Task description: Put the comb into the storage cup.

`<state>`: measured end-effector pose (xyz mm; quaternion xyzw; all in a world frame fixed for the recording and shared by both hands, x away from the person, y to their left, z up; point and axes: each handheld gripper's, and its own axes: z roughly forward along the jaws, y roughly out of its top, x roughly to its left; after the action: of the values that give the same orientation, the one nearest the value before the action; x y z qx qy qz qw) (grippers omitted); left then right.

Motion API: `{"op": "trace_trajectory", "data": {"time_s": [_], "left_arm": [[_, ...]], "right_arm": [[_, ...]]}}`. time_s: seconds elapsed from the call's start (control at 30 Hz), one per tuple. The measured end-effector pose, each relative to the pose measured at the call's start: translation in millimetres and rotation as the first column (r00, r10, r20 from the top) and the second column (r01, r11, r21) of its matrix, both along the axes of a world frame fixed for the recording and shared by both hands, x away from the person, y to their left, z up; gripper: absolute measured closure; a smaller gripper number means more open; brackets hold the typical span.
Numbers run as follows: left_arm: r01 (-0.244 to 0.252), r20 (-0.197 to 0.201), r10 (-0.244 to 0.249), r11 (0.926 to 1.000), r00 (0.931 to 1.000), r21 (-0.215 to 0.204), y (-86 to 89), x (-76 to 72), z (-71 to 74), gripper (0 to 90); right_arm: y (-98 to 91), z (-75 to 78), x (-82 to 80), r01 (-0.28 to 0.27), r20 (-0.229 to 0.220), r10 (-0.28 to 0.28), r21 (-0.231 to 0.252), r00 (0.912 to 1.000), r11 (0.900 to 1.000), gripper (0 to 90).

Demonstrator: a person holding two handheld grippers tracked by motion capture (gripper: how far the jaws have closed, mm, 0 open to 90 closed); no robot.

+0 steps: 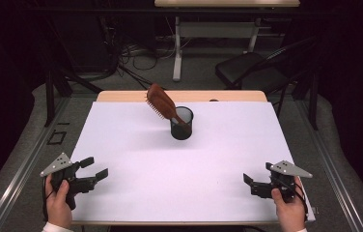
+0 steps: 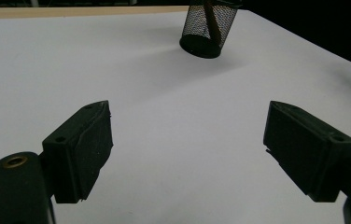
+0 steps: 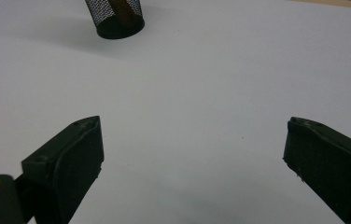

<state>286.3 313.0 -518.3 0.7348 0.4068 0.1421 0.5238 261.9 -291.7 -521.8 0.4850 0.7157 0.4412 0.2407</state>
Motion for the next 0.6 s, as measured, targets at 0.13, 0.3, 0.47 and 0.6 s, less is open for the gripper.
{"op": "trace_trajectory", "data": {"time_s": [0.13,0.3,0.47,0.6], "left_arm": [[-0.005,0.002,0.005,1.0000,1.0000,0.002,1.2,-1.0,-2.8,15.8],[-0.002,0.001,0.002,0.9999,1.0000,0.016,2.4,-0.9,-7.8,15.9],[0.003,0.000,-0.003,0.9999,1.0000,0.015,3.6,-0.6,-11.7,15.9],[-0.002,0.002,0.002,0.9999,1.0000,0.013,4.5,-0.2,-13.5,15.8]], "right_arm": [[-0.9,-2.8,-0.8,-0.004,-0.005,0.004,0.000,1.0000,1.0000,4.7],[-0.8,-6.5,-1.0,-0.001,0.012,0.001,-0.003,0.9999,1.0000,4.7],[-1.8,-10.7,-1.6,0.004,0.007,-0.003,-0.006,1.0000,1.0000,4.9],[-1.6,-12.9,-1.7,0.011,0.009,-0.011,-0.004,0.9999,0.9999,4.9]]}}
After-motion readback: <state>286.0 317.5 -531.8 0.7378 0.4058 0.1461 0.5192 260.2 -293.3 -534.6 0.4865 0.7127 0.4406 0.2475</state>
